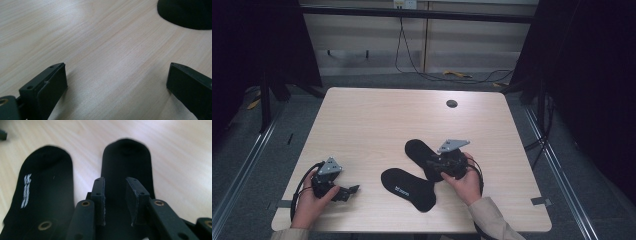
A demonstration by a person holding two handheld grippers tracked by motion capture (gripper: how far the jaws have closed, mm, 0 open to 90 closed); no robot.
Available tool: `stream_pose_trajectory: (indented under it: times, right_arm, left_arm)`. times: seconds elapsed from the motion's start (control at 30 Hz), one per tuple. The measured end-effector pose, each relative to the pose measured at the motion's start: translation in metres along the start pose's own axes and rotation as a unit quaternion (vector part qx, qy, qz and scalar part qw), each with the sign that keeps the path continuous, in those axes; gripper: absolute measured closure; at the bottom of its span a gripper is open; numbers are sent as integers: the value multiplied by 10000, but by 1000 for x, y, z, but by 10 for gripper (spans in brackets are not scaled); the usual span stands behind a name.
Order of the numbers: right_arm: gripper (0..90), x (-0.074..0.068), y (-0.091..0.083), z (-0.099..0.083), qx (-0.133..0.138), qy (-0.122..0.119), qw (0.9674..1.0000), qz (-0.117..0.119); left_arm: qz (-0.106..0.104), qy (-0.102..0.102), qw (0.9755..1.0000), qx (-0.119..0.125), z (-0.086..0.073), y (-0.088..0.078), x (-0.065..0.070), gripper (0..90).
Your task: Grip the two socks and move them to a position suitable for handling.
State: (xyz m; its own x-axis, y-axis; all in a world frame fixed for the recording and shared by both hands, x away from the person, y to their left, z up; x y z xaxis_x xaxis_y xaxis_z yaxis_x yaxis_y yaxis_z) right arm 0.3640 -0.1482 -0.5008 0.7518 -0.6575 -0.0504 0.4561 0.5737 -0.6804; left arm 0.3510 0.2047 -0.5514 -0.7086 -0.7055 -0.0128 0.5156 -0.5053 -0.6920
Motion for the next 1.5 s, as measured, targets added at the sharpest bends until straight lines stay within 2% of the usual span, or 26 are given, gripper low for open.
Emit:
stream_pose_trajectory:
  times: [0.13,0.27,0.3,0.33,0.47,0.57,0.63,0.73,0.87,0.93,1.03,1.17,1.5]
  right_arm:
    - [749,-1,-4,-21,-230,62,9997,36]
    - [764,4,-6,-40,-445,190,9988,-6]
    - [772,8,-7,-44,-384,160,9991,-47]
    - [768,11,-9,-45,-353,231,9991,-68]
    - [730,28,-13,-47,-441,144,9976,-505]
    - [684,39,-15,-48,-368,265,9971,-608]
    - [639,41,-16,-48,-262,310,9974,-595]
    - [567,36,-19,-45,-207,312,9977,-571]
    - [477,26,-22,-42,-49,345,9986,-406]
    - [448,21,-23,-41,-17,283,9990,-358]
    - [441,14,-25,-40,55,268,9993,-270]
    - [435,6,-25,-39,13,149,9996,-232]
    - [386,-21,-10,-35,-158,-171,9997,-50]
  left_arm:
    - [1,0,10000,1,0,0,0,26]
    - [3,4,10000,-4,0,0,0,26]
    - [2,6,10000,-2,0,0,0,26]
    - [4,6,10000,-3,0,0,0,26]
    - [4,5,10000,-3,0,0,0,26]
    - [2,6,10000,-2,0,0,0,26]
    - [2,6,10000,-2,0,0,0,26]
    - [2,7,10000,-3,0,0,0,26]
    - [-2,4,10000,-5,0,0,0,26]
    - [-2,6,10000,-5,0,0,0,26]
    - [-2,6,10000,-6,0,0,0,26]
    - [-1,8,10000,-26,0,0,0,26]
    - [61,-131,9999,11,2,1,-1,56]
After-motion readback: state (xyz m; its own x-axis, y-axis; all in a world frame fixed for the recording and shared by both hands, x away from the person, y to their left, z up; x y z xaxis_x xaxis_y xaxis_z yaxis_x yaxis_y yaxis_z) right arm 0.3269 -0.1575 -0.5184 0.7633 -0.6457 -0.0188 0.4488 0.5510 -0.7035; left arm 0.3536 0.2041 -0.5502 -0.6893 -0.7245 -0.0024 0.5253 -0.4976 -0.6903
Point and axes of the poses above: each handheld gripper's, and its own axes: y roughly forward along the jaws, z roughly out of its top, x roughly to its right, the point moved 5 cm from there along y, roughly forward along the jaws, and after that the axes turned 4 degrees about z, right-handed, at the moved point
